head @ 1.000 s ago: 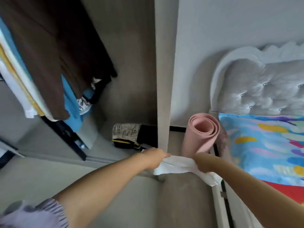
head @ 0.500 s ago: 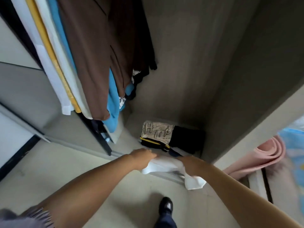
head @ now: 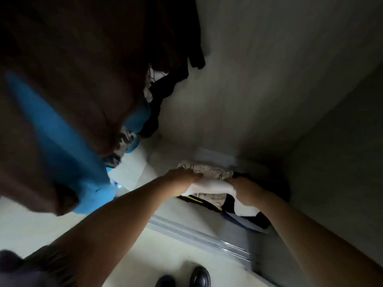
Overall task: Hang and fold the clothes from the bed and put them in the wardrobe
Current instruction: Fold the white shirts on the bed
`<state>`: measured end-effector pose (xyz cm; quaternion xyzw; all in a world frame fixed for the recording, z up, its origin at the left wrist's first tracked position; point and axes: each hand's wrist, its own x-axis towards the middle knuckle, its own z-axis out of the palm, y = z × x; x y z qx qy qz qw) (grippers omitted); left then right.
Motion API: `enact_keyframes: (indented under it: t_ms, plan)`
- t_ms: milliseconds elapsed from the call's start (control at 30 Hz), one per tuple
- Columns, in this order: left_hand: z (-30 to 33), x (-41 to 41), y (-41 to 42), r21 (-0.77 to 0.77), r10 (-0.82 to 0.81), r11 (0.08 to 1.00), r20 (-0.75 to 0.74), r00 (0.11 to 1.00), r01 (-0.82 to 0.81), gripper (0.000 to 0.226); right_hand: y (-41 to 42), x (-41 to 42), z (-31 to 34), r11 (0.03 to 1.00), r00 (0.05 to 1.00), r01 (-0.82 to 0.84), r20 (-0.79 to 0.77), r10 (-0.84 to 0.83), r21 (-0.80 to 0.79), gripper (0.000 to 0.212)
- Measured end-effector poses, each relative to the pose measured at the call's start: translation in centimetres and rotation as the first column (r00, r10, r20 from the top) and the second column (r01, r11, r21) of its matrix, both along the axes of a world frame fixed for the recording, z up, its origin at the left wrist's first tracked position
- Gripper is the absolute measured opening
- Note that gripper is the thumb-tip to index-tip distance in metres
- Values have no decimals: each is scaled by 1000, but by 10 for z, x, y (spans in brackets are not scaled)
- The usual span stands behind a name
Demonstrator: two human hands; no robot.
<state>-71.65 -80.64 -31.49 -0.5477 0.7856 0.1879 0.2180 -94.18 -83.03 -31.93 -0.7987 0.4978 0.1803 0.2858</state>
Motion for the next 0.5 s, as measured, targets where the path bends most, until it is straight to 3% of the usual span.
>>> enact_keyframes:
  t_ms: [233,367,500]
  plan:
    - [-121,26,-80,-272,69,961,84,994,-44,80,-63,28,-121,958,985,161,-27,-172,-239,70]
    - [-220,35,-69,-208,98,975,114,989,-73,84,-36,45,-216,951,970,163,-132,-203,-262,73]
    - [-294,40,-40,-129,130,985,144,981,-111,93,-1,42,-276,968,989,51,-125,-84,-246,82]
